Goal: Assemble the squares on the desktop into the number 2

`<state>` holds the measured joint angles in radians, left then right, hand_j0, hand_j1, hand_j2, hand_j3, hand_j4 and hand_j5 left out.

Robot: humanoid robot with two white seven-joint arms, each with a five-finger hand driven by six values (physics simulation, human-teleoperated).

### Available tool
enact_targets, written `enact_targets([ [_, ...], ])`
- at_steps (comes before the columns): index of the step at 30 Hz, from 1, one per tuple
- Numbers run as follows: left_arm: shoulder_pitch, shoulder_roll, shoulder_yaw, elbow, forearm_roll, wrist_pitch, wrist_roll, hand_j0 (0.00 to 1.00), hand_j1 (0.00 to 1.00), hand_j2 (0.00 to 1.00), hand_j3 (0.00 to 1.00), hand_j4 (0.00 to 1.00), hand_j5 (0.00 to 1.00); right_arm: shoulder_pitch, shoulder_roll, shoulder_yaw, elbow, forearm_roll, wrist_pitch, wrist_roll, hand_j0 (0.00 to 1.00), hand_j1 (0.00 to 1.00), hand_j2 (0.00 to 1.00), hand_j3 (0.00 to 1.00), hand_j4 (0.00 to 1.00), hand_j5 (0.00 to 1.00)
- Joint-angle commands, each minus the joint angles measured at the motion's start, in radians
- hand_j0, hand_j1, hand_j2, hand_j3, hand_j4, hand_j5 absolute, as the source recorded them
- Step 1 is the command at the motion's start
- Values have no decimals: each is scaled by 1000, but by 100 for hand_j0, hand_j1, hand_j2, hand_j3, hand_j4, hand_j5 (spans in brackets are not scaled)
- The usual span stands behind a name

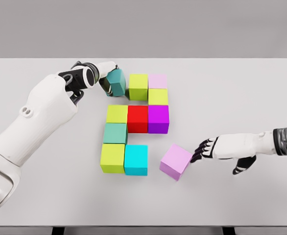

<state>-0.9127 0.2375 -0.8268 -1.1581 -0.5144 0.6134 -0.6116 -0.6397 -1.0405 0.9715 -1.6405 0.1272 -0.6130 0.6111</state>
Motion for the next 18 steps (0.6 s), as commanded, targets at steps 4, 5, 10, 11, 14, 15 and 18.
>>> enact_targets([
  [4,2,-20,2,2,-4,-3,1,49,49,49,49,49,49,-5,16,-2,39,-8,2,0,100,100,100,100,100,100],
  [5,0,-20,2,2,-4,-3,1,49,49,49,49,49,49,-6,16,-2,44,-8,2,0,100,100,100,100,100,100],
  [10,0,-23,2,11,-4,-3,1,49,49,49,49,49,49,-26,53,-2,71,-8,2,0,100,100,100,100,100,100],
  [11,0,-24,2,11,-6,-3,1,49,49,49,49,49,49,-26,54,-2,73,-9,2,0,100,100,100,100,100,100],
  [14,3,-24,2,11,-6,-3,1,50,50,50,50,50,50,-26,60,-2,71,-9,2,0,100,100,100,100,100,100],
  [15,3,-24,2,11,-6,-3,1,51,51,51,51,51,51,-26,60,-2,70,-9,2,0,100,100,100,100,100,100],
  [18,3,-24,2,11,-6,-3,1,59,59,59,59,59,59,-32,86,-2,71,-8,2,0,100,100,100,100,100,100],
])
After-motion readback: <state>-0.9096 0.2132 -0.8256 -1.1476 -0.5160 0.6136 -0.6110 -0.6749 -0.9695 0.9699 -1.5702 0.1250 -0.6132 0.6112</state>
